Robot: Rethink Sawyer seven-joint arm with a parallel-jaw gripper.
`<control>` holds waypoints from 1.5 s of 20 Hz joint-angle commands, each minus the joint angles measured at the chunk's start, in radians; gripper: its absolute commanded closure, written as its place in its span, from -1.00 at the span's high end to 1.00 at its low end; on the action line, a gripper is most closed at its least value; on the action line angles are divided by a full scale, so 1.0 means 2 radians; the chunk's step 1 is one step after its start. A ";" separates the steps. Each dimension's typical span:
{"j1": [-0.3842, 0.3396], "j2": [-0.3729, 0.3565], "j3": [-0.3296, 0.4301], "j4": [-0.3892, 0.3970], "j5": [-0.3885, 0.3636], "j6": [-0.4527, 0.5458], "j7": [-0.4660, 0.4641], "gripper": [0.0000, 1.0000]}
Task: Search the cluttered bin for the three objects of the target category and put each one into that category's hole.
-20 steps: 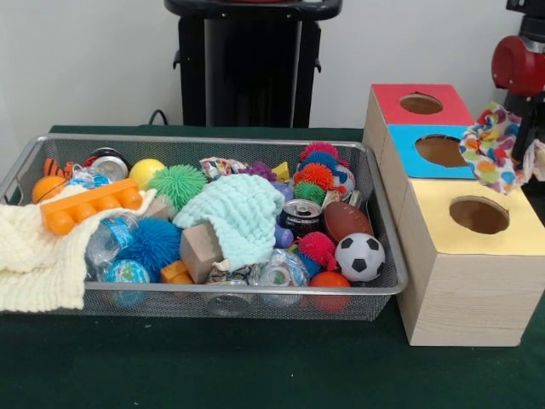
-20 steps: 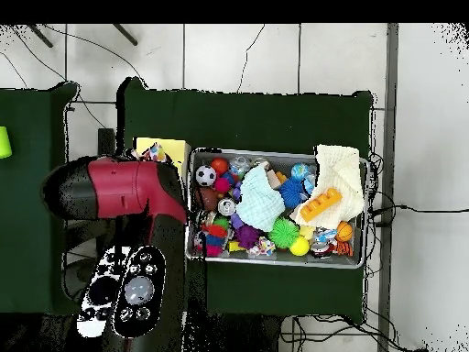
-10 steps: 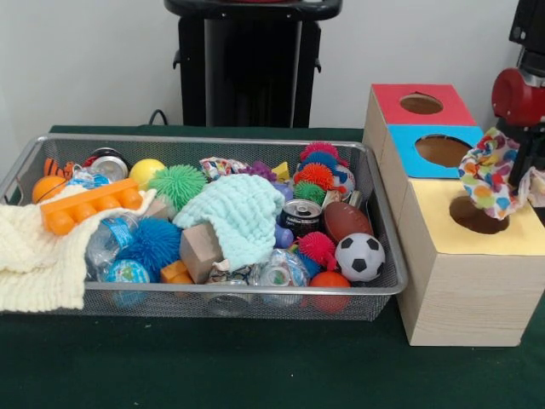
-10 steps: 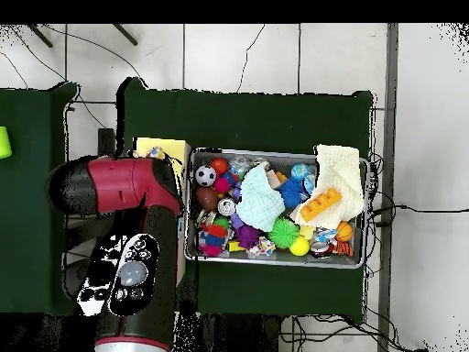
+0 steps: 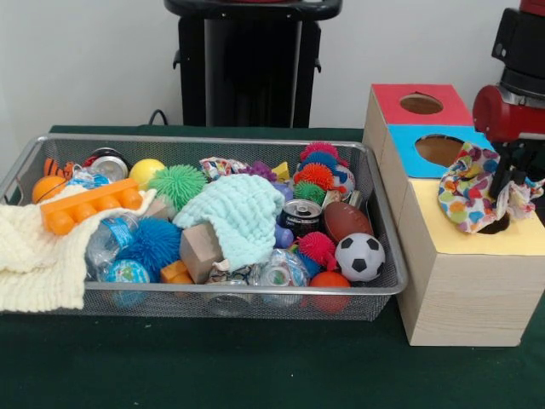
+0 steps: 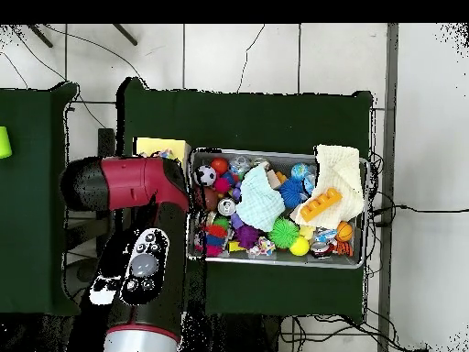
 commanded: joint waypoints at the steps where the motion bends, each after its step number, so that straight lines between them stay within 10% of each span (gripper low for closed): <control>1: -0.028 0.012 0.032 0.021 0.011 -0.026 0.096 -1.00; 30: -0.015 0.053 0.011 -0.029 0.002 -0.015 0.105 -1.00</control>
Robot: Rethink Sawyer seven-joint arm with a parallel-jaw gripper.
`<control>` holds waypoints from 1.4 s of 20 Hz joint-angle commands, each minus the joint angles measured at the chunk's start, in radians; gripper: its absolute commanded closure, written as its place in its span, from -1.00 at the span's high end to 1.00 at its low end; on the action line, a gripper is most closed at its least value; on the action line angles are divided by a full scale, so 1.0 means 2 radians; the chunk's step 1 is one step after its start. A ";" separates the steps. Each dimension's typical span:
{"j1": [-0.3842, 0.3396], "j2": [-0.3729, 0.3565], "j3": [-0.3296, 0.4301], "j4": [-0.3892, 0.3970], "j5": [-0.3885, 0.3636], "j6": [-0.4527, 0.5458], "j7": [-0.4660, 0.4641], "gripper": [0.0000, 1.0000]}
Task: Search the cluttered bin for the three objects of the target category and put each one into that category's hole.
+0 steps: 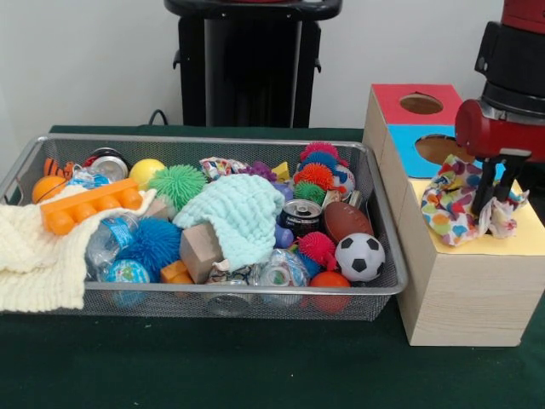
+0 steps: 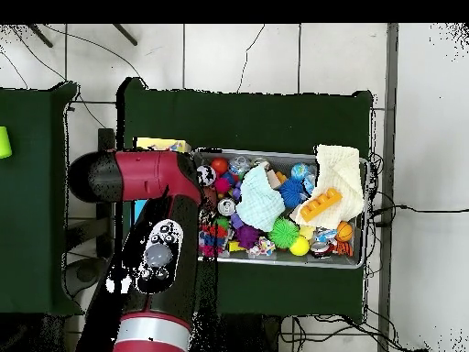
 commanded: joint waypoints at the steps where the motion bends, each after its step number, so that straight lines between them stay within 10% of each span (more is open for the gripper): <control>1: -0.001 0.036 0.016 -0.010 0.002 -0.010 0.105 -1.00; 28: -0.035 0.104 0.042 -0.062 0.005 -0.041 0.081 -1.00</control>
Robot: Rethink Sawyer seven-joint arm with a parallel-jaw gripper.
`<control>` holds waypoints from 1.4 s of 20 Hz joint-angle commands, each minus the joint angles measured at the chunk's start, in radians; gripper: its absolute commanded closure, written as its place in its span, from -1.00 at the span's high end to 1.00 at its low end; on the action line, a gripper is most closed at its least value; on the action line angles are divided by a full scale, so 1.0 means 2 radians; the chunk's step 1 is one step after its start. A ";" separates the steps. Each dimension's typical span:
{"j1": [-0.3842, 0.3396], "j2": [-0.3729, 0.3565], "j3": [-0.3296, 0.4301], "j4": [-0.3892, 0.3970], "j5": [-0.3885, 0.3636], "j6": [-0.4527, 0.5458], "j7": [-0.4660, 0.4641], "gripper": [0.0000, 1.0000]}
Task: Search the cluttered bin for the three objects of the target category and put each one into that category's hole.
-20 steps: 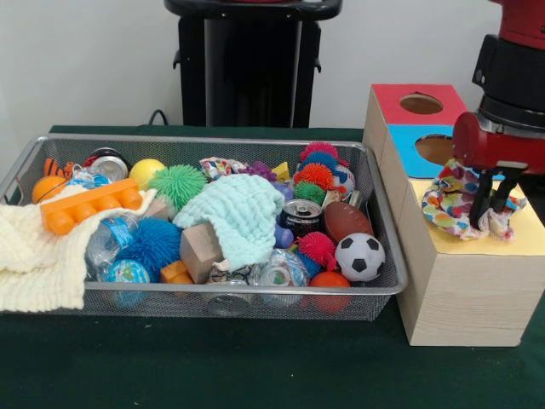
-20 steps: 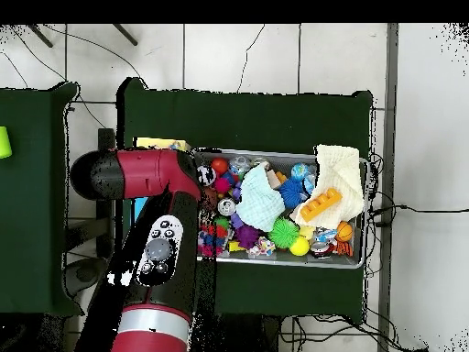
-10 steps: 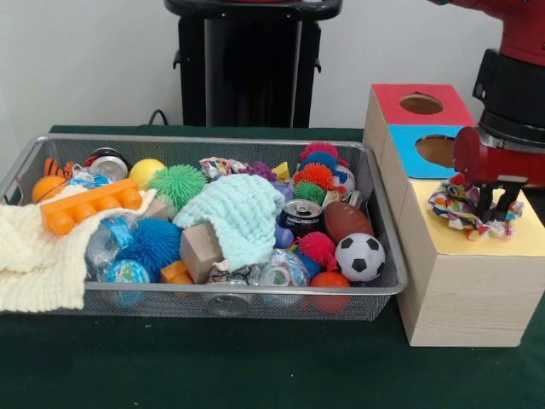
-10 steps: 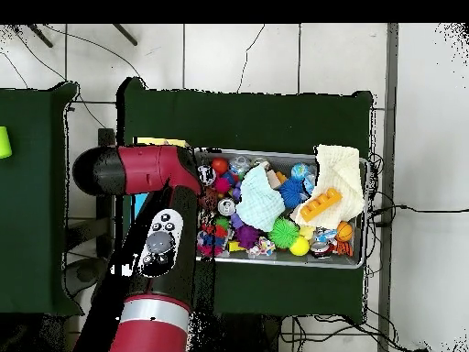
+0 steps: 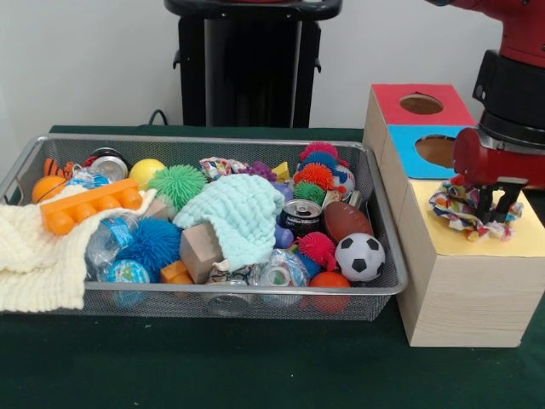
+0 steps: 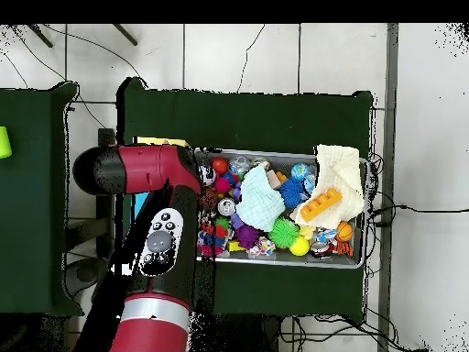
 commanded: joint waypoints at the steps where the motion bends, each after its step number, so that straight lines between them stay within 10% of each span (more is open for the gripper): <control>1: -0.034 0.072 0.045 -0.030 0.004 -0.044 0.080 -1.00; 28: -0.062 0.104 0.070 -0.065 -0.011 -0.052 0.053 -1.00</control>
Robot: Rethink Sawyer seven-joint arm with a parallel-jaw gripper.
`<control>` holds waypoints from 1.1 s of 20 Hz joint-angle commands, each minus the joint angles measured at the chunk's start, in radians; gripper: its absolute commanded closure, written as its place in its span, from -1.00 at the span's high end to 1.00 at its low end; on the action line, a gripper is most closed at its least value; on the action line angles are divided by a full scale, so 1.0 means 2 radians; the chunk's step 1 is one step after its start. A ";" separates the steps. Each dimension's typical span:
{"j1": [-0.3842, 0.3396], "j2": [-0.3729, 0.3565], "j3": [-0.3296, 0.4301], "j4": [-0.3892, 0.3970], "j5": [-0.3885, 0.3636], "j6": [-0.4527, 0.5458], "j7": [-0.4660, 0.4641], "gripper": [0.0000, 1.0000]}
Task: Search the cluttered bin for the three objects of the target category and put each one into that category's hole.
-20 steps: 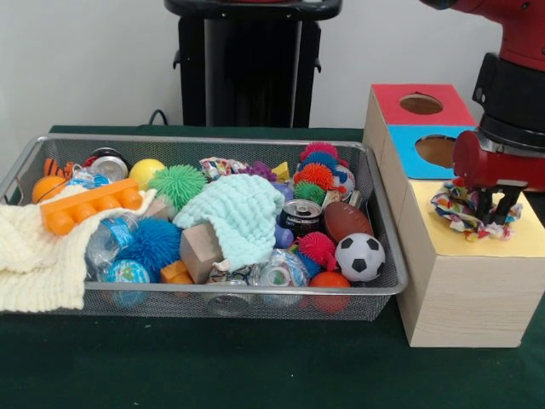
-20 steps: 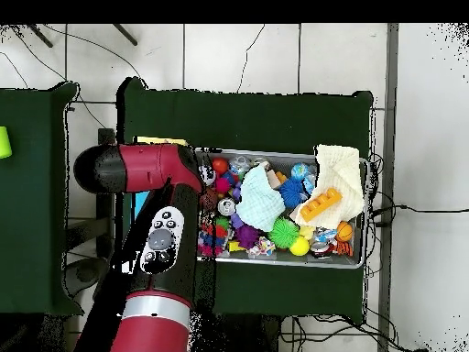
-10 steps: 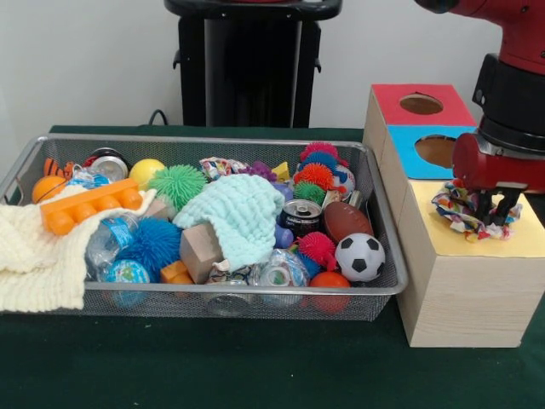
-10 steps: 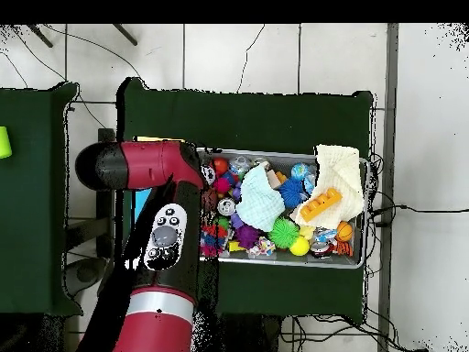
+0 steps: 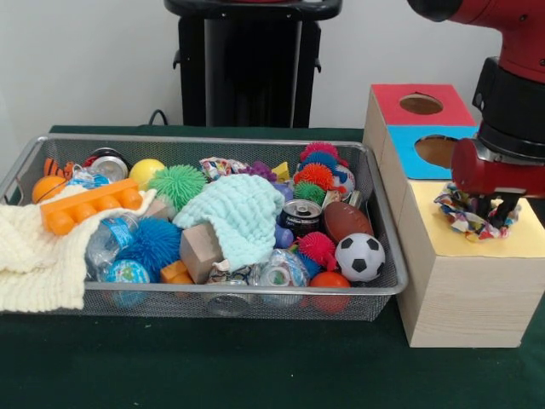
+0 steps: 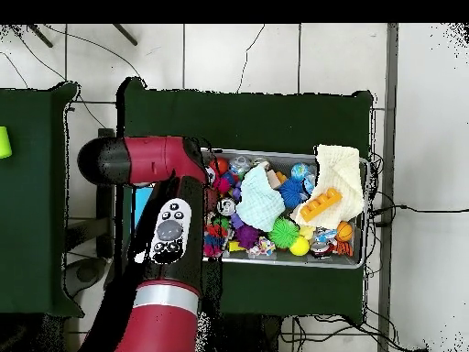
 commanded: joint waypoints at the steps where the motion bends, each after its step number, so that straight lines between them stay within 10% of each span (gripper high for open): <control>1: -0.047 0.092 0.056 -0.038 -0.012 -0.098 0.052 -1.00; 22: -0.056 0.100 0.066 -0.038 -0.017 -0.121 0.056 -1.00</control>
